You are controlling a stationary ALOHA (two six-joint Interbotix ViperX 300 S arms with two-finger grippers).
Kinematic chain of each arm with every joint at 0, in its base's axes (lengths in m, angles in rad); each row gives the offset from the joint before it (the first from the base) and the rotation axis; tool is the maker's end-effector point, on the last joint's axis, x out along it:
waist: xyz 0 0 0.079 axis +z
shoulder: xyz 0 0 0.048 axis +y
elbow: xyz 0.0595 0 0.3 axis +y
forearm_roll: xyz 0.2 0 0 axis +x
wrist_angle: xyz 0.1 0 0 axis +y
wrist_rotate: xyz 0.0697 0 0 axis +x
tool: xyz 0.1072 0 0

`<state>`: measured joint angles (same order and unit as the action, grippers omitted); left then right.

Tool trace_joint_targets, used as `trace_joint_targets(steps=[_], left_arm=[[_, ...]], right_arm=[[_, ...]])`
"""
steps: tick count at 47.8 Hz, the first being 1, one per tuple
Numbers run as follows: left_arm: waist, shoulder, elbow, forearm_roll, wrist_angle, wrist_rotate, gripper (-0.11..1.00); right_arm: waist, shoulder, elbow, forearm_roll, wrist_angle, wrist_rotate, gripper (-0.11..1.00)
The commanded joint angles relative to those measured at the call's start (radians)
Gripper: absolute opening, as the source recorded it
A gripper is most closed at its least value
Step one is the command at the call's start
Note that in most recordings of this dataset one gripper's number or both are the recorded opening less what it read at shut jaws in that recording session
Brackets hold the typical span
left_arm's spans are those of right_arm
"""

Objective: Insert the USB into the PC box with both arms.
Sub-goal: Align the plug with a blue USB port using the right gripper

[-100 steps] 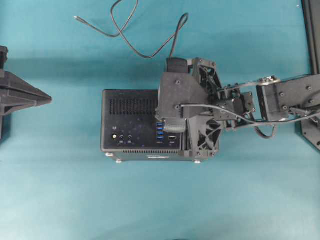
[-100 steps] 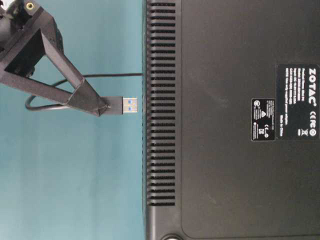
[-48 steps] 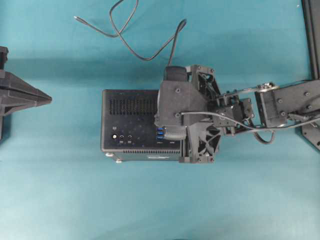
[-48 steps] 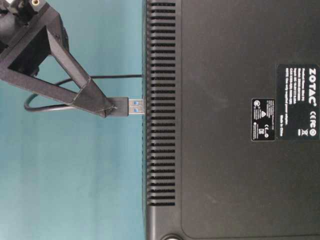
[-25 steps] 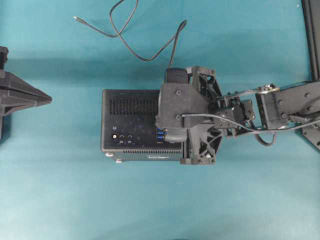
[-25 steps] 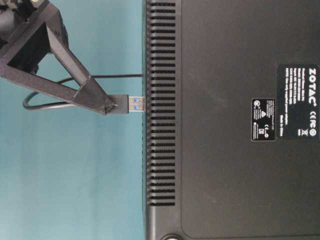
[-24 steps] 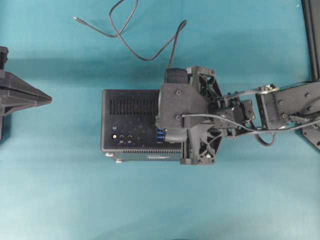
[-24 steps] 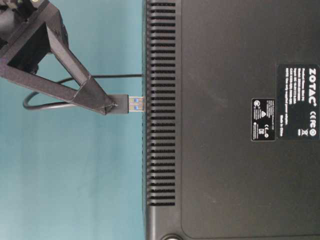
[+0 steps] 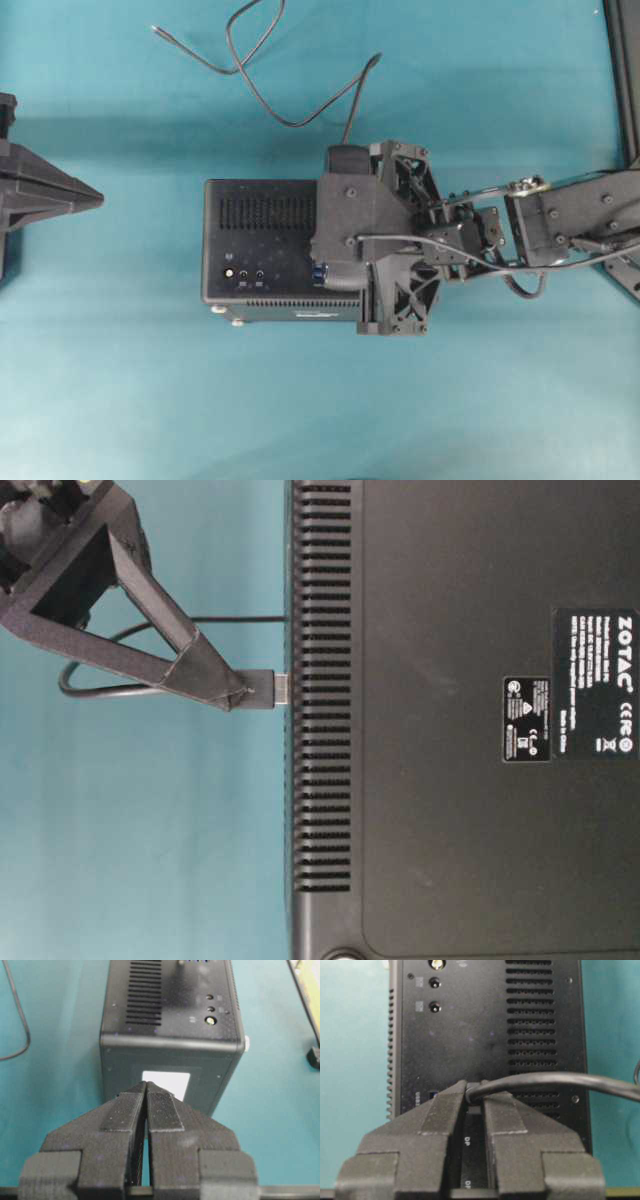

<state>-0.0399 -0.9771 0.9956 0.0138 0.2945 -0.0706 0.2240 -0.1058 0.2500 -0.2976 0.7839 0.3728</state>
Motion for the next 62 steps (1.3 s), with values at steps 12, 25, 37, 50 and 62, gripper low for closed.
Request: trace_joint_targets(steps=[12, 25, 37, 50, 62], left_arm=[[-0.002, 0.005, -0.014, 0.003, -0.006, -0.002, 0.0], [-0.002, 0.005, -0.014, 0.003, -0.006, -0.002, 0.0], [-0.002, 0.005, -0.017, 0.003, -0.006, -0.002, 0.0], [-0.002, 0.005, -0.015, 0.003, -0.006, -0.002, 0.0], [-0.002, 0.005, -0.014, 0.003, -0.006, -0.002, 0.0]], right_arm=[[0.002, -0.003, 0.0, 0.003, -0.002, 0.014, 0.11], [-0.017, -0.003, 0.009, 0.003, -0.014, 0.014, 0.11], [-0.038, -0.014, 0.014, 0.003, -0.015, 0.014, 0.11], [-0.031, -0.015, 0.025, 0.009, -0.015, 0.014, 0.11], [-0.002, -0.008, 0.006, 0.023, -0.023, 0.015, 0.11]])
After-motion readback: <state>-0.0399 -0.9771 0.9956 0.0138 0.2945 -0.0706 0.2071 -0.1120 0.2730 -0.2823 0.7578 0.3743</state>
